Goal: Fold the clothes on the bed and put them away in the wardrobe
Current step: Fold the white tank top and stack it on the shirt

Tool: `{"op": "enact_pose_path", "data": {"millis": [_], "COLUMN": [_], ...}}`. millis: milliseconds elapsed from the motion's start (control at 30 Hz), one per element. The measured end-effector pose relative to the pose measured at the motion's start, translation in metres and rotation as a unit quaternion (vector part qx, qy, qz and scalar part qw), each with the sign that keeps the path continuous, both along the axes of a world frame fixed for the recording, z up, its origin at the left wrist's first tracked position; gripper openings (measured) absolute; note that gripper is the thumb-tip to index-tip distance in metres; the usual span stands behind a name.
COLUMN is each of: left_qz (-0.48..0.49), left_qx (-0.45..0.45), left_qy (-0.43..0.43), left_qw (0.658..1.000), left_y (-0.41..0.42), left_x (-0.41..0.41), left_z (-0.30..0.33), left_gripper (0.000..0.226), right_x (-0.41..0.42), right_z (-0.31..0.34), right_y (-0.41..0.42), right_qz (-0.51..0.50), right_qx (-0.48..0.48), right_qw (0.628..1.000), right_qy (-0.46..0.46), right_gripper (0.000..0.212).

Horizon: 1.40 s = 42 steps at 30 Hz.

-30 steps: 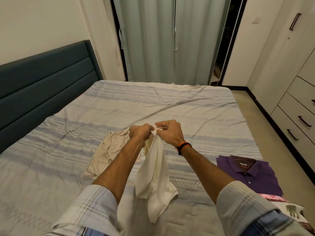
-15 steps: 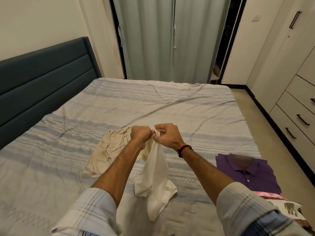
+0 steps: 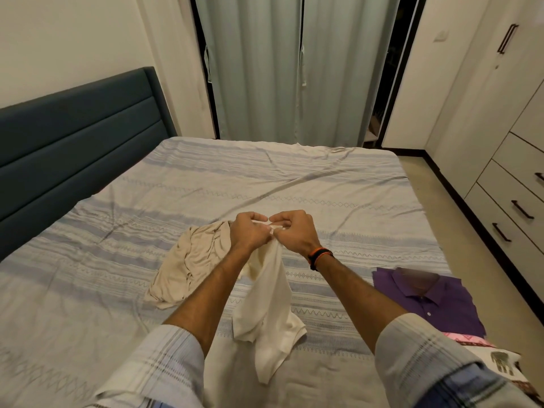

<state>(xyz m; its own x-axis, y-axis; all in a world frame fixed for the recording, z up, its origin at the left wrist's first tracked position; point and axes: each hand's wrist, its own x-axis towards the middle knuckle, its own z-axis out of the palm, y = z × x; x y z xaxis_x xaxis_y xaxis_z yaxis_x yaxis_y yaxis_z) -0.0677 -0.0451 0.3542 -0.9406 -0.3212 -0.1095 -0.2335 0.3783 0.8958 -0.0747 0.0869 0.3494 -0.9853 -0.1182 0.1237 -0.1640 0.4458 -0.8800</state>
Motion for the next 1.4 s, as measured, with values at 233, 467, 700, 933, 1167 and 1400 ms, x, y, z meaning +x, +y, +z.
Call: {"op": "enact_pose_path", "data": {"millis": [233, 467, 700, 933, 1167, 1400], "left_qz": [-0.137, -0.096, -0.092, -0.073, -0.002, 0.02], "left_qx": [-0.243, -0.224, -0.17, -0.209, -0.213, -0.211], "left_qy": [0.015, 0.068, 0.107, 0.089, 0.065, 0.024], "left_qw": [0.96, 0.967, 0.975, 0.971, 0.975, 0.977], "left_y": [-0.008, -0.007, -0.018, -0.028, -0.034, -0.054], "left_x": [0.001, 0.004, 0.006, 0.012, 0.017, 0.015], "left_z": [0.005, 0.009, 0.012, 0.017, 0.015, 0.01], "left_gripper": [0.025, 0.018, 0.02, 0.012, 0.031, 0.023], "right_x": [-0.003, -0.004, -0.011, -0.02, -0.026, -0.036], "right_z": [0.01, -0.001, -0.005, 0.022, 0.051, 0.061], "right_y": [0.012, 0.009, 0.003, -0.001, 0.005, 0.026], "right_qz": [0.029, -0.011, -0.015, -0.001, 0.025, -0.035], "right_qx": [-0.01, -0.05, -0.064, -0.156, -0.227, -0.275], "right_qw": [0.999, 0.998, 0.997, 0.988, 0.973, 0.959], "right_qy": [0.009, -0.029, -0.038, 0.008, 0.032, 0.056], "right_gripper": [0.033, 0.027, 0.028, 0.028, 0.036, 0.032]}}
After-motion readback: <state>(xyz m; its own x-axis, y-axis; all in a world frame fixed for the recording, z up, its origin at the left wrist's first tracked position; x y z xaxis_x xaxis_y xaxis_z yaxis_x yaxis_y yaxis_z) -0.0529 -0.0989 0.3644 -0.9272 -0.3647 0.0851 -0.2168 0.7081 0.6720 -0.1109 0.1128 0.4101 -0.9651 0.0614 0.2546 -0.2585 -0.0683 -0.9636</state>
